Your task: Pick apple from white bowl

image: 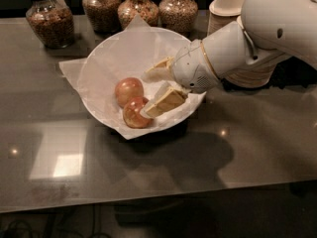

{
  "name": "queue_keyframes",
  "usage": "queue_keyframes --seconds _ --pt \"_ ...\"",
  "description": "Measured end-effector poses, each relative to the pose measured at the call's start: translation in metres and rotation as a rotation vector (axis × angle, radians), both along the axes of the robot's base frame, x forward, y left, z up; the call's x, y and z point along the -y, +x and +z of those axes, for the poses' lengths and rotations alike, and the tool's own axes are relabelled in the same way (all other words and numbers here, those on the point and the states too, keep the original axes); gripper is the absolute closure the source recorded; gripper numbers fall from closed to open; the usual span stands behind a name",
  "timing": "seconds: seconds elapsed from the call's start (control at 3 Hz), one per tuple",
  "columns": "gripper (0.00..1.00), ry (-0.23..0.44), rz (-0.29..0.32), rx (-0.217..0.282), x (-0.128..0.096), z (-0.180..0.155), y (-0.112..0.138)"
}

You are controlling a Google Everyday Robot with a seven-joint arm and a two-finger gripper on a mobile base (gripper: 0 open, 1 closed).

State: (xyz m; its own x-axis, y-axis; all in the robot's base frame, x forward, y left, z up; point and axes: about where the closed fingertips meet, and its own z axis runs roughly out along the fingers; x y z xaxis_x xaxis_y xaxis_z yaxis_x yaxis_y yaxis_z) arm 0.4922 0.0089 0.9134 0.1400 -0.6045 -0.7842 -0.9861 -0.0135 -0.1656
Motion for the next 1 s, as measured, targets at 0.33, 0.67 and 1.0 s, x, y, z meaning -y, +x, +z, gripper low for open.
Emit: queue_keyframes --seconds 0.33,0.67,1.0 --pt "0.41 -0.006 0.000 -0.022 -0.004 -0.011 0.004" --pt "0.41 -0.010 0.000 -0.045 -0.008 -0.022 0.008" --pt "0.41 -0.022 0.010 -0.067 -0.014 -0.034 0.010"
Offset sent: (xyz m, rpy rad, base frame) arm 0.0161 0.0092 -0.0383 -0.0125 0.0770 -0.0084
